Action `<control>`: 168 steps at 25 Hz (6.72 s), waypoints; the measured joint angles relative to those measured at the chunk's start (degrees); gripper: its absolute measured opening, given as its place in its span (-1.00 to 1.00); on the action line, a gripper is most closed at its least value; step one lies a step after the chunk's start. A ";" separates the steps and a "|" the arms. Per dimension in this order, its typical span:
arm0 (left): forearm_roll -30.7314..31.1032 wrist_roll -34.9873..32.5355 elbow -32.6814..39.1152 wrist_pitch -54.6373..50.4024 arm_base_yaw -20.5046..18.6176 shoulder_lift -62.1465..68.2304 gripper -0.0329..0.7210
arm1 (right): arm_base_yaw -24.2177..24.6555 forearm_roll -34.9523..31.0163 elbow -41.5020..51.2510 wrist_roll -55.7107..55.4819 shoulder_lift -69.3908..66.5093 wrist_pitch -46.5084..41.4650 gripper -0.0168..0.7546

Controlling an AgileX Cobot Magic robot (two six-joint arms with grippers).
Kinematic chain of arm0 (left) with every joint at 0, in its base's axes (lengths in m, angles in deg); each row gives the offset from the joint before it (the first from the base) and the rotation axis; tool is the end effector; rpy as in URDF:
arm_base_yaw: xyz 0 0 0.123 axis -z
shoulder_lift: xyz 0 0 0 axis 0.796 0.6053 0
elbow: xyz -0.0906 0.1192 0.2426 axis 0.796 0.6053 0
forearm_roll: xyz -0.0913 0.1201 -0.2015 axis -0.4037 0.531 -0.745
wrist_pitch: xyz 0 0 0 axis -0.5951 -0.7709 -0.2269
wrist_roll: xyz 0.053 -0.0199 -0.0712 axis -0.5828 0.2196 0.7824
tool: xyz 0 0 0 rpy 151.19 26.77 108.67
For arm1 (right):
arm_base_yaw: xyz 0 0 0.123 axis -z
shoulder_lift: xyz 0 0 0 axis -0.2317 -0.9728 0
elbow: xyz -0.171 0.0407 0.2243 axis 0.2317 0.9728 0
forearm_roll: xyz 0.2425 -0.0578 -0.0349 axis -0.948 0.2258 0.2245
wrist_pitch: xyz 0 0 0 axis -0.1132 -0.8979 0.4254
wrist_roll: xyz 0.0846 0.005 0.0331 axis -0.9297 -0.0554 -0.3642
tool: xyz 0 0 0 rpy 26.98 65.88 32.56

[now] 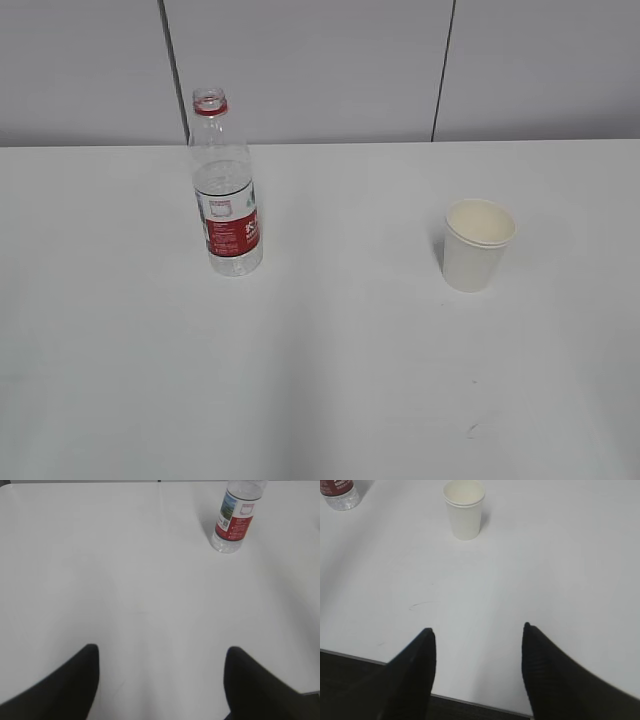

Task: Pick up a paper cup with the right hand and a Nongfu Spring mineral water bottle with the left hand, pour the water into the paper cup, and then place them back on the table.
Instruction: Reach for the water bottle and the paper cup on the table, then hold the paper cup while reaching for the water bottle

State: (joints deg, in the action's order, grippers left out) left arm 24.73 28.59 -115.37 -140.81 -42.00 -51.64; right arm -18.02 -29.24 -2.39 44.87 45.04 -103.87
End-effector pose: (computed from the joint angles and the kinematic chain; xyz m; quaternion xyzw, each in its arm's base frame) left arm -0.0100 0.0090 0.2747 0.0302 0.8603 -0.0334 0.5078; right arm -0.0113 0.0039 0.2699 -0.0848 0.8672 0.0224 0.4901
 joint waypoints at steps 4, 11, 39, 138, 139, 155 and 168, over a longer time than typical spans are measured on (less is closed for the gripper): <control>0.00 0.00 0.00 0.00 0.00 0.00 0.36 | 0.00 0.00 0.00 0.00 0.00 0.00 0.12; 0.00 0.00 0.00 0.00 0.00 0.00 0.33 | 0.00 0.00 0.00 0.00 0.00 0.00 0.12; 3.83 -0.17 0.65 45.13 0.00 19.96 0.22 | 0.00 0.12 -1.50 0.00 -30.22 51.34 0.12; 10.45 -0.18 13.10 115.81 -0.07 75.73 0.19 | 0.00 15.86 -10.84 -11.05 -127.47 131.57 0.38; 10.45 -0.18 13.10 115.49 -0.07 75.73 0.19 | 0.00 15.86 -10.84 -11.05 -127.47 131.57 0.37; 10.49 0.14 11.43 128.73 3.34 95.88 0.62 | 0.00 20.88 -10.84 -11.05 -127.47 131.60 0.36; 14.14 0.55 -3.57 129.32 5.88 111.71 0.65 | 0.00 21.36 -10.84 -11.05 -127.47 131.70 0.36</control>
State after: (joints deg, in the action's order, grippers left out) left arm 38.87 29.14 -118.94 -11.49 -36.12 60.07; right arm -18.02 -7.88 -13.22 33.82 -82.44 27.83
